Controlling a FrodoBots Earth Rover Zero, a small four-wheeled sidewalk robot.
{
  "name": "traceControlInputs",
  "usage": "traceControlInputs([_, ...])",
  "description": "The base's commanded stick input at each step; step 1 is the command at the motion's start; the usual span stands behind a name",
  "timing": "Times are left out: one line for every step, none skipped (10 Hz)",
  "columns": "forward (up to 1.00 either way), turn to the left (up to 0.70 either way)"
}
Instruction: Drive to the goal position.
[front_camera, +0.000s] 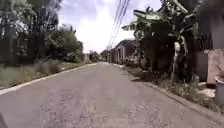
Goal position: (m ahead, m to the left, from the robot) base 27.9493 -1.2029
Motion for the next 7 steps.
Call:
traceControlInputs([0.7,0.0])
traceControlInputs([0.7,0.0])
traceControlInputs([0.7,0.0])
traceControlInputs([0.7,0.0])
traceControlInputs([0.7,0.0])
traceControlInputs([0.7,0.0])
traceControlInputs([0.7,0.0])
